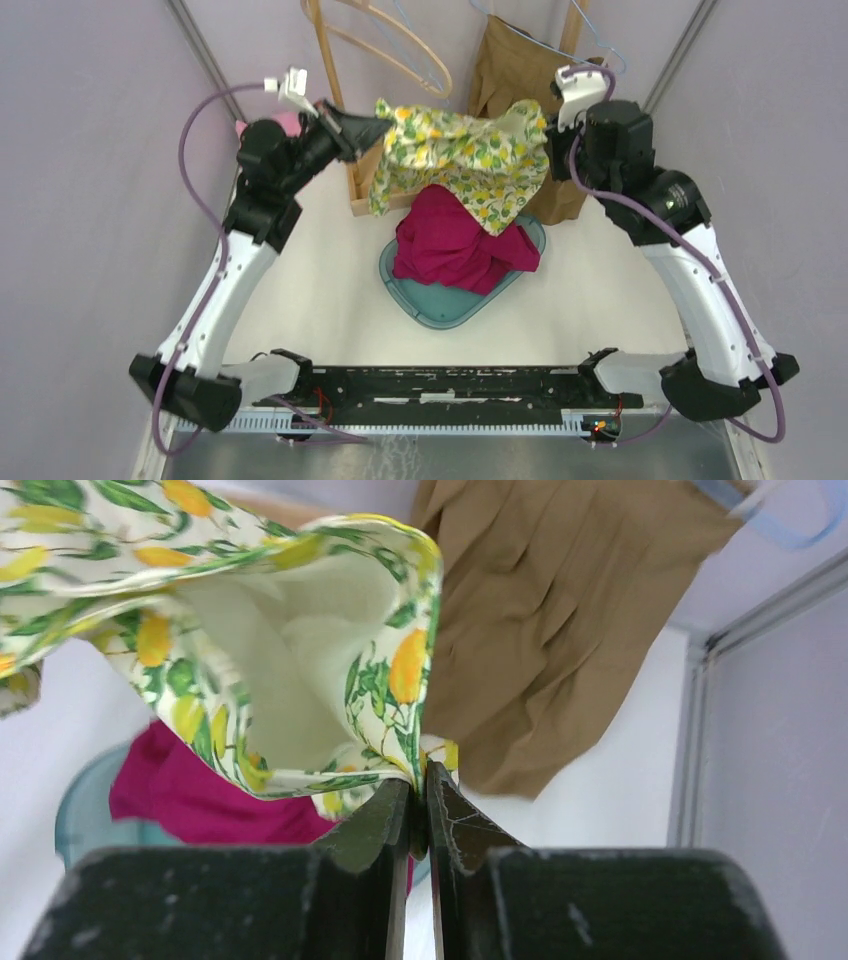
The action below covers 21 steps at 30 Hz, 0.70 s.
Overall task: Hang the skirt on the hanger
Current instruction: Flatten out the skirt at the bin.
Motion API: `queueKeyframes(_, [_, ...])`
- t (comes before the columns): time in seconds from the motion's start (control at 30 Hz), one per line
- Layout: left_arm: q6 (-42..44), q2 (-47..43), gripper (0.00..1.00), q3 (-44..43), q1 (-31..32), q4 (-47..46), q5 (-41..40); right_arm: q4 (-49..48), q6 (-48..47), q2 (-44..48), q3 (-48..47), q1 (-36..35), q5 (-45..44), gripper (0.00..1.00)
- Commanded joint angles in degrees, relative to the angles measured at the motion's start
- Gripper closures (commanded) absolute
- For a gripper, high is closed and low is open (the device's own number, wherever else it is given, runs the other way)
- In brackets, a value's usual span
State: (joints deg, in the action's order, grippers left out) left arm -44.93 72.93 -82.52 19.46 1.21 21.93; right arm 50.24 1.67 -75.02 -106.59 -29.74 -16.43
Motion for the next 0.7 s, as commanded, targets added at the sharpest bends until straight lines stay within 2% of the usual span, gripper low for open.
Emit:
queueKeyframes(0.0, [1.0, -13.3, 0.93, 16.3, -0.2, -1.6, -7.0, -4.3, 3.0, 6.8, 14.1, 0.2, 4.0, 0.85])
queueKeyframes(0.07, [-0.5, -18.1, 0.91, 23.0, -0.2, 3.3, -10.3, -4.0, 3.5, 9.5, 18.8, 0.2, 4.5, 0.85])
queueKeyframes(0.17, [-2.4, -24.2, 0.86, 29.8, -0.2, 8.4, -10.5, -2.8, 4.4, 12.3, 23.3, 0.2, 7.1, 0.85])
queueKeyframes(0.2, [-2.9, -25.6, 0.81, 31.6, -0.2, 9.8, -10.2, -2.5, 5.0, 13.2, 24.9, 0.2, 8.1, 0.85])
queueKeyframes(0.23, [-3.0, -27.0, 0.72, 33.0, -0.2, 11.9, -9.8, -1.9, 5.9, 14.1, 26.1, 0.2, 8.5, 0.85])
queueKeyframes(0.3, [-3.0, -29.1, 0.60, 34.6, -0.2, 15.8, -10.6, -1.0, 7.2, 15.7, 28.6, 0.2, 10.8, 0.85])
queueKeyframes(0.4, [-4.0, -32.4, 0.35, 36.5, -0.2, 17.7, -10.0, 0.4, 8.0, 17.3, 31.8, 0.2, 13.3, 0.85])
queueKeyframes(0.53, [-5.2, -34.3, 0.20, 36.3, -0.2, 19.3, -7.2, 2.4, 8.7, 18.8, 33.1, 0.2, 14.6, 0.85])
queueKeyframes(0.67, [-8.8, -33.3, 0.13, 37.6, -0.2, 17.0, -1.1, 3.3, 8.7, 19.3, 32.6, 0.2, 15.3, 0.85])
